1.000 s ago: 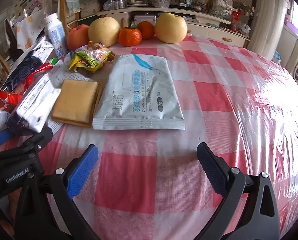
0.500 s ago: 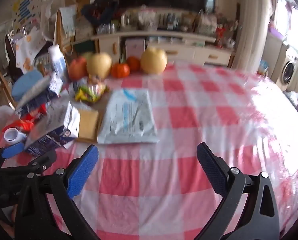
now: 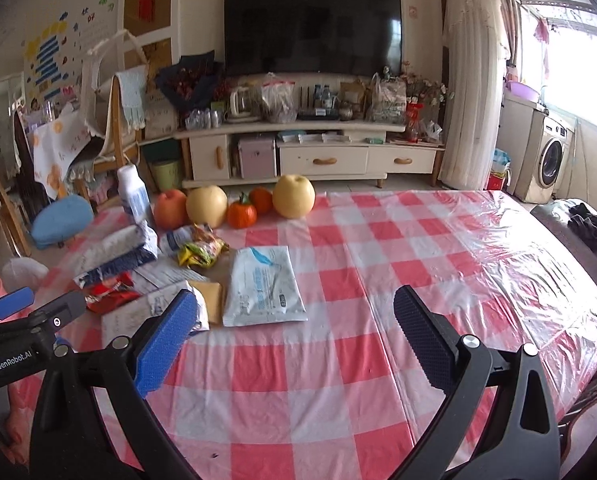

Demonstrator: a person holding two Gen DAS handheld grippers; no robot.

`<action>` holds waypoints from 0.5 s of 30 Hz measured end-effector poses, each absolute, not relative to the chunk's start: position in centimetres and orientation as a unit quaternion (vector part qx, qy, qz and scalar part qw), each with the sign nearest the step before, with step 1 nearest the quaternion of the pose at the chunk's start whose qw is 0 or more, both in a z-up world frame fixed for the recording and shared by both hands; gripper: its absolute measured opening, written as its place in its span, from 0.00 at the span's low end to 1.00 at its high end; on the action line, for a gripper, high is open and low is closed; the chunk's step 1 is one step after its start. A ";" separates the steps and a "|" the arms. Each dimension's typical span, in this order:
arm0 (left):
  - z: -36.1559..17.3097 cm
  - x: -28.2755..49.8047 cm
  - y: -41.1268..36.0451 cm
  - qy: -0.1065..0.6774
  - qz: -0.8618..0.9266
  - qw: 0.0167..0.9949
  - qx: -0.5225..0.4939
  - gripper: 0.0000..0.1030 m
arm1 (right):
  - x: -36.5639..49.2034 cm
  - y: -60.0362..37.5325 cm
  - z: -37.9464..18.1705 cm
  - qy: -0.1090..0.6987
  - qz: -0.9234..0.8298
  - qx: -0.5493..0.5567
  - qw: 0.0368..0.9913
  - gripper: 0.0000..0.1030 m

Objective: Collect trash
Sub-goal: 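Move both tools toward the table, aiming at the trash items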

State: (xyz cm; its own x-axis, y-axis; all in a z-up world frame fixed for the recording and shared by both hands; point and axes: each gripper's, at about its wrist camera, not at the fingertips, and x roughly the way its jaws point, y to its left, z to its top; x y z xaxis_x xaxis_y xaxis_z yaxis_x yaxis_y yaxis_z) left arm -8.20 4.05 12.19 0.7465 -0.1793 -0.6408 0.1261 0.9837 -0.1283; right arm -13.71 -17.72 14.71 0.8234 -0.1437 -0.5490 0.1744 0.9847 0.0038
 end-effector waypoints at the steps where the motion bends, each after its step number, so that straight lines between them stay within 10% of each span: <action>1: 12.2 -8.3 4.1 0.344 -0.082 0.935 -0.039 0.96 | -14.0 -17.5 15.1 0.281 -0.087 0.026 0.955 0.96; 15: 13.9 -10.8 7.1 0.315 -0.089 0.943 -0.056 0.96 | -16.9 -15.1 17.0 0.264 -0.095 0.016 0.960 0.96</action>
State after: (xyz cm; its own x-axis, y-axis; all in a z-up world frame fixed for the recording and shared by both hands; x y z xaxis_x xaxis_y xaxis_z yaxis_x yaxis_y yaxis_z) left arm -10.80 7.15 13.95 0.7861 -0.2025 -0.5840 0.1325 0.9781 -0.1607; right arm -16.88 -15.13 16.99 0.8428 -0.1735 -0.5096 0.1905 0.9815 -0.0190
